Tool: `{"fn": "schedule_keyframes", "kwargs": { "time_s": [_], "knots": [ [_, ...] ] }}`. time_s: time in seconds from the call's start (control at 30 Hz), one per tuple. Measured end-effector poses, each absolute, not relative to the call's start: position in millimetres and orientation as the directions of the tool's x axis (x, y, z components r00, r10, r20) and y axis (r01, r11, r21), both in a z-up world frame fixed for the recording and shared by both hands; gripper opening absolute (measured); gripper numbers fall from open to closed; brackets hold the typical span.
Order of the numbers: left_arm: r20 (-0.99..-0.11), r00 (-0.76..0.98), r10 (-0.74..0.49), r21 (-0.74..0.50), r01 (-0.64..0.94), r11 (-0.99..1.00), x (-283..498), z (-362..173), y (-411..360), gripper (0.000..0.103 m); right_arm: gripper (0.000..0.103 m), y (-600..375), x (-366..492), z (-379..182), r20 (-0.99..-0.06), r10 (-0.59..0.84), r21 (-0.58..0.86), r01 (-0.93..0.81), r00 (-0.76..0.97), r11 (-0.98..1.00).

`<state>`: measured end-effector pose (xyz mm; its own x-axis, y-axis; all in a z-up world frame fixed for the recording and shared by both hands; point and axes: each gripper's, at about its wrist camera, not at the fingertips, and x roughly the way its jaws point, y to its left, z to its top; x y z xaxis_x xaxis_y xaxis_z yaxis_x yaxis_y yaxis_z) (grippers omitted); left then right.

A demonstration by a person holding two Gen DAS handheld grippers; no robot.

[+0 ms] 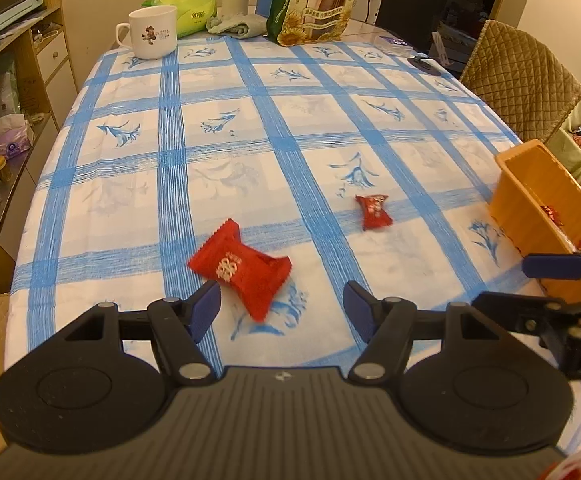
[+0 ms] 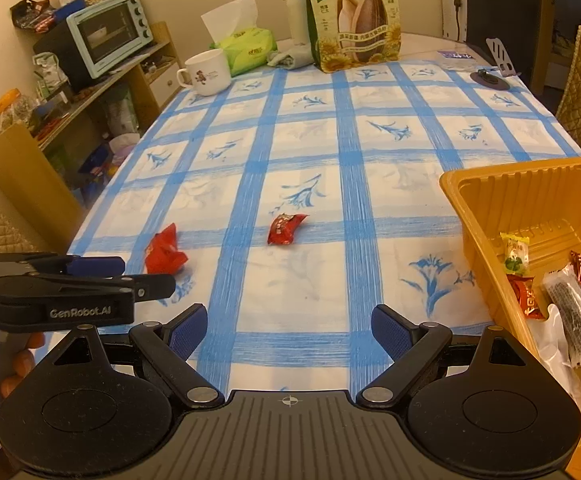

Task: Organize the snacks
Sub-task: 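Grasp the red square candy with left tool while right tool approaches the small red sweet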

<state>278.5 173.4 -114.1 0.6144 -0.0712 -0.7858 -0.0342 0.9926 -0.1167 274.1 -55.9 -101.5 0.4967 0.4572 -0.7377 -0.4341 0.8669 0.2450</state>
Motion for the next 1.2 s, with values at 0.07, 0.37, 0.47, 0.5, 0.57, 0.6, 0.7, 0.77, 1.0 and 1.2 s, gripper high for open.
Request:
{"fn": "schedule_keyframes", "kwargs": {
  "time_s": [0.07, 0.37, 0.47, 0.5, 0.57, 0.6, 0.7, 0.77, 1.0, 1.2],
  "knots": [
    [-0.787, 0.613, -0.072, -0.117, -0.034, 0.993, 285, -117, 175, 0.066, 0.089, -55, 276, -103, -0.741, 0.452, 0.243, -0.430, 0.496, 0.870],
    [-0.778, 0.624, -0.074, -0.111, -0.020, 0.994, 310, -122, 175, 0.064, 0.089, -55, 286, -110, -0.761, 0.431, 0.242, -0.404, 0.485, 0.882],
    [-0.774, 0.629, -0.073, -0.108, -0.017, 0.994, 315, -123, 176, 0.056, 0.089, -53, 288, -113, -0.765, 0.428, 0.242, -0.402, 0.481, 0.883],
    [-0.774, 0.629, -0.073, -0.108, -0.017, 0.994, 317, -124, 177, 0.051, 0.089, -52, 288, -113, -0.766, 0.428, 0.242, -0.402, 0.479, 0.883],
    [-0.777, 0.625, -0.071, -0.109, -0.022, 0.994, 317, -125, 179, 0.050, 0.089, -50, 290, -114, -0.768, 0.428, 0.241, -0.404, 0.476, 0.882],
    [-0.782, 0.620, -0.067, -0.107, -0.028, 0.994, 316, -126, 181, 0.050, 0.089, -50, 290, -115, -0.769, 0.428, 0.241, -0.405, 0.474, 0.882],
    [-0.796, 0.603, -0.054, -0.106, -0.050, 0.993, 314, -130, 186, 0.051, 0.089, -48, 292, -116, -0.771, 0.428, 0.242, -0.405, 0.471, 0.882],
    [-0.797, 0.601, -0.056, -0.117, -0.062, 0.991, 314, -131, 189, 0.052, 0.089, -47, 294, -117, -0.773, 0.428, 0.243, -0.406, 0.468, 0.881],
    [-0.788, 0.613, -0.055, -0.076, -0.008, 0.997, 315, -128, 180, 0.033, 0.089, -41, 296, -121, -0.778, 0.431, 0.240, -0.417, 0.457, 0.876],
    [-0.787, 0.615, -0.058, -0.041, 0.042, 0.998, 310, -124, 173, 0.035, 0.089, -40, 299, -123, -0.781, 0.426, 0.238, -0.412, 0.457, 0.879]
  ]
}}
